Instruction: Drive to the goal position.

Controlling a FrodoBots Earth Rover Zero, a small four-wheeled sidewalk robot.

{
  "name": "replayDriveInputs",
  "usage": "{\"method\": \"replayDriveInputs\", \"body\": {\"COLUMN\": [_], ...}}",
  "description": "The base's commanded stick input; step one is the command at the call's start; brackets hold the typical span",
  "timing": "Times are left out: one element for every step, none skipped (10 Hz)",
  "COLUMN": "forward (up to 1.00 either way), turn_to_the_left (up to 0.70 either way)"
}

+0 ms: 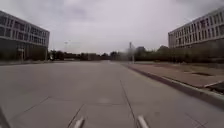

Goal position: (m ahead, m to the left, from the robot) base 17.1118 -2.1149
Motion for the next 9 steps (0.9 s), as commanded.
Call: {"method": "replayDriveInputs", "body": {"forward": [0.7,0.7,0.7,0.7,0.7,0.7,0.7,0.7,0.7], "turn_to_the_left": [0.0,0.0,0.0,0.0,0.0,0.0,0.0,0.0,0.0]}}
